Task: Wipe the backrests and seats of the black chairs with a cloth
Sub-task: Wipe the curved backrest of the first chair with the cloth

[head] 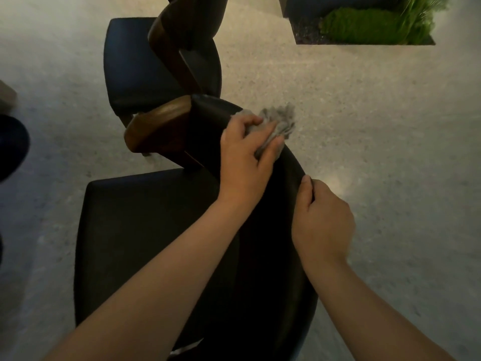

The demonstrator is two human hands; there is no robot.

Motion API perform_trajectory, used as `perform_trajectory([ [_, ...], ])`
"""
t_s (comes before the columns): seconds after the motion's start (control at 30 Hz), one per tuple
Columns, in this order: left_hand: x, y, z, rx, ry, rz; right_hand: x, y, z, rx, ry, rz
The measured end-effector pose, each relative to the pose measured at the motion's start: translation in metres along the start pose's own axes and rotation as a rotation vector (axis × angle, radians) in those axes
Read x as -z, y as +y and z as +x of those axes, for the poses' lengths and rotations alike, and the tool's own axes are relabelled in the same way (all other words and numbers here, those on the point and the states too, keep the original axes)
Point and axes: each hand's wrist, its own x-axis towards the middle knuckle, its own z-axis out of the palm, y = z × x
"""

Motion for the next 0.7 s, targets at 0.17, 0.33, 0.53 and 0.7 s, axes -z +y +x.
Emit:
perform_trajectory([
  [0.17,-0.008,-0.018,0.0,-0.056,0.0,0.17,-0.002,0.002,0.001,0.002,0.0,0.004],
  [0.33,0.006,-0.024,-0.021,0.249,0.078,-0.024,-0.002,0.002,0.001,0.006,-0.007,0.026],
  [0.53,0.039,-0.085,-0.059,0.949,-0.2,-0.076,0.0,0.0,0.0,0.017,0.007,0.019],
  [0.7,0.05,-0.069,-0.053,0.698,-0.142,-0.115,0.0,-0.001,-0.001,0.008,0.022,0.017],
])
